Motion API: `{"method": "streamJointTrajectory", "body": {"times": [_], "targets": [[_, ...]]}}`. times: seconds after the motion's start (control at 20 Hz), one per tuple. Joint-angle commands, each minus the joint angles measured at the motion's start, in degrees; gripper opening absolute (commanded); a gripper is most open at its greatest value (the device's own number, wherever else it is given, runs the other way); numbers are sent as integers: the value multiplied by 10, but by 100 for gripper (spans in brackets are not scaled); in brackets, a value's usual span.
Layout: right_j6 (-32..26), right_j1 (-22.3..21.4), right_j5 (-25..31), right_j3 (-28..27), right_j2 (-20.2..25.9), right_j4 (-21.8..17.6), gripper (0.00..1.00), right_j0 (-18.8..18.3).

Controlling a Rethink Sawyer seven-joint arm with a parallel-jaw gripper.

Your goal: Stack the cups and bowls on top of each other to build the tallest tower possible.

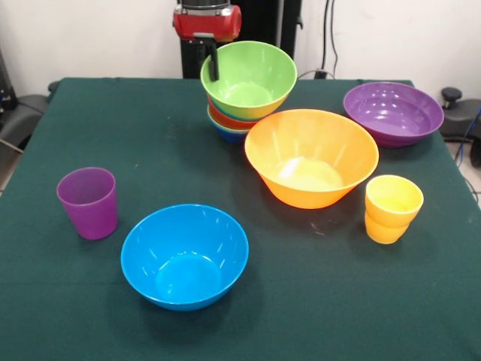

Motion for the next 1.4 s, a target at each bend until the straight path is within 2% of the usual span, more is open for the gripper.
{"method": "streamJointTrajectory", "body": {"times": [0.05, 0.45, 0.8, 1.4], "targets": [[-15, 25, 65, -37, 0, -42, 0, 9], [-26, -2, 98, -35, -3, -34, 0, 16], [-38, -23, 119, -30, 7, -36, 0, 1], [-1, 33, 64, -45, -4, -55, 0, 27]]}}
